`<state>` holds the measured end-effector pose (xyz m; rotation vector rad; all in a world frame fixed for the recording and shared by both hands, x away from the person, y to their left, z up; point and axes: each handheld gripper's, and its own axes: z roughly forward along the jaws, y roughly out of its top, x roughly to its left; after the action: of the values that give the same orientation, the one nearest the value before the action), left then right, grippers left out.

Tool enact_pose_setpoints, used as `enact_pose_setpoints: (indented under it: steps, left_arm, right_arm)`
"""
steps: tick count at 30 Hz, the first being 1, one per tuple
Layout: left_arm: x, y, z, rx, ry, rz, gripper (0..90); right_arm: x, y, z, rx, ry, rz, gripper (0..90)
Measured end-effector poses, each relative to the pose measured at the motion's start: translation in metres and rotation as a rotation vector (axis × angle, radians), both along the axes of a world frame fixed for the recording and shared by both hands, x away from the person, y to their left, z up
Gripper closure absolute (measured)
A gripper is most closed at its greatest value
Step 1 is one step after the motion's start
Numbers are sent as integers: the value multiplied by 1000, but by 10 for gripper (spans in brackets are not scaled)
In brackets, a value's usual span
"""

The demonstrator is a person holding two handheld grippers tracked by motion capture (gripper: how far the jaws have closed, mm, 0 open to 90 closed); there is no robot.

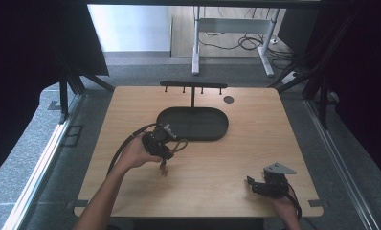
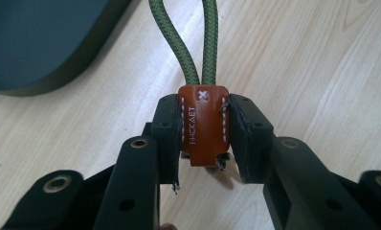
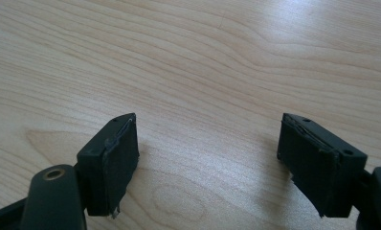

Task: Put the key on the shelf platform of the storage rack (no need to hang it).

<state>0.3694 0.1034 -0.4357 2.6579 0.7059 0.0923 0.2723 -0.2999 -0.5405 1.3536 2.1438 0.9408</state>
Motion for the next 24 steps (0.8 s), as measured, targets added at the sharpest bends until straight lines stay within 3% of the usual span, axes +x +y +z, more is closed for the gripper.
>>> enact_pose_setpoints:
  steps: [17,24]
  left_arm:
    - [27,-15,15,33,-7,-15,669]
    - [38,-19,20,24,-22,-5,671]
  right_arm:
    - [0,0,0,0,0,0,219]
    - [0,0,0,0,0,-1,219]
